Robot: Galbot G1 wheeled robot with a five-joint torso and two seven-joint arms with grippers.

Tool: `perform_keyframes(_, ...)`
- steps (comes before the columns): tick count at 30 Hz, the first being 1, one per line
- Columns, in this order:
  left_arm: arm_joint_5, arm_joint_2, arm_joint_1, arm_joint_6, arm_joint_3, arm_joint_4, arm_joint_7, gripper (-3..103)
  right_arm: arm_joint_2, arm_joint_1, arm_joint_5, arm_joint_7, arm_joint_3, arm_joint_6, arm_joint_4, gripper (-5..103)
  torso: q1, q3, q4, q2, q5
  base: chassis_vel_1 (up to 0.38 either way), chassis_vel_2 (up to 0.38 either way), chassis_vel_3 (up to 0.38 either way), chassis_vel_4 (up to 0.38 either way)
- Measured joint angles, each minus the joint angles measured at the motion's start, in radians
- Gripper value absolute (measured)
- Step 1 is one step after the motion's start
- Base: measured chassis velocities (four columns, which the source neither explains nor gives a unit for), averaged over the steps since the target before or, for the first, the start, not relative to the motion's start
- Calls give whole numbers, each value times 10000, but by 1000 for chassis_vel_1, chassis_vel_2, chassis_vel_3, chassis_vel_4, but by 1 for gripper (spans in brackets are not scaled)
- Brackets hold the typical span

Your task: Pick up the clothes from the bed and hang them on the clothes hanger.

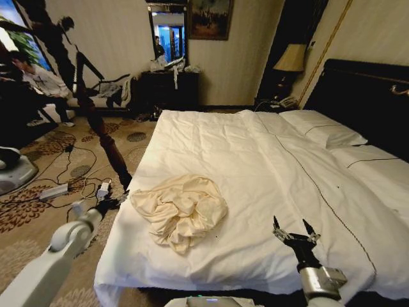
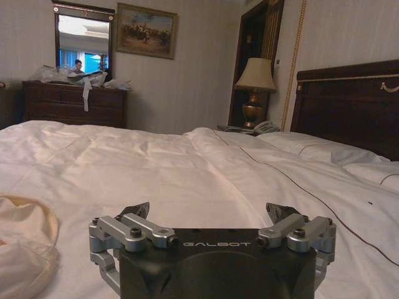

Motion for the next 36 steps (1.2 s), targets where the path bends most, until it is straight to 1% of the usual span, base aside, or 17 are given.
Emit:
perform_keyframes(2,91,111,-896,101,906,500,68,100,46,25,-1,12,3,-30,-11,100,0,0,1,0,7,0,0,0,0)
perform_keyframes(3,91,111,-896,101,906,500,68,100,46,25,-1,12,3,-30,-11,100,0,0,1,0,7,0,0,0,0)
perform_keyframes(7,326,229,-1419,163,1905,993,-110,100,169,29,-39,47,0,-48,-18,100,-1,-1,3,0,5,0,0,0,0)
perform_keyframes(11,484,180,-1512,161,2212,1233,-80,100,228,59,-1,66,22,-48,-17,100,-3,-2,8,1,4,0,0,0,0)
perform_keyframes(12,613,46,-1659,105,2443,1382,40,96,240,102,22,95,42,-54,-17,100,-4,-3,3,0,4,0,0,0,0)
perform_keyframes(15,782,-109,-1818,3,2597,1547,91,92,250,122,25,114,44,-59,-17,100,-3,-2,1,0,6,0,0,0,0)
perform_keyframes(17,979,-357,-2030,-214,2766,1779,152,81,258,141,36,127,44,-64,-18,100,-3,-2,0,0,4,0,0,0,0)
perform_keyframes(18,979,-357,-2030,-214,2766,1779,152,81,258,141,36,127,44,-64,-18,100,-3,-2,0,0,4,0,0,0,0)
perform_keyframes(21,1031,-503,-2106,-300,2872,1836,150,64,286,152,46,155,53,-63,-48,100,-3,-2,0,1,6,0,0,0,0)
perform_keyframes(23,1045,-508,-2091,-313,2881,1830,149,64,294,153,45,161,52,-64,-57,100,-3,-2,1,0,6,0,0,0,0)
perform_keyframes(26,1074,-557,-1921,-435,2862,1762,104,48,302,157,52,224,18,-81,-92,100,-3,-3,1,1,5,0,0,0,0)
perform_keyframes(27,1074,-557,-1921,-435,2862,1762,104,48,302,157,52,224,18,-81,-92,100,-3,-3,1,1,5,0,0,0,0)
perform_keyframes(28,1075,-564,-1864,-475,2845,1741,89,43,292,158,78,234,5,-100,-100,100,-3,-2,1,1,5,0,0,0,0)
perform_keyframes(31,1096,-615,-1584,-643,2679,1573,-6,26,186,180,610,308,-89,-334,-130,100,-3,-3,2,1,4,0,0,0,0)
perform_keyframes(33,1055,-621,-1546,-651,2643,1533,-51,26,157,187,793,323,-116,-397,-130,100,-3,-2,2,1,4,0,0,0,0)
perform_keyframes(35,883,-650,-1431,-672,2438,1409,-230,16,23,235,1504,377,-213,-715,-130,100,-3,-3,1,2,3,0,0,0,0)
perform_keyframes(36,883,-650,-1431,-672,2438,1409,-230,16,23,235,1504,377,-213,-715,-130,100,-3,-3,1,2,3,0,0,0,0)
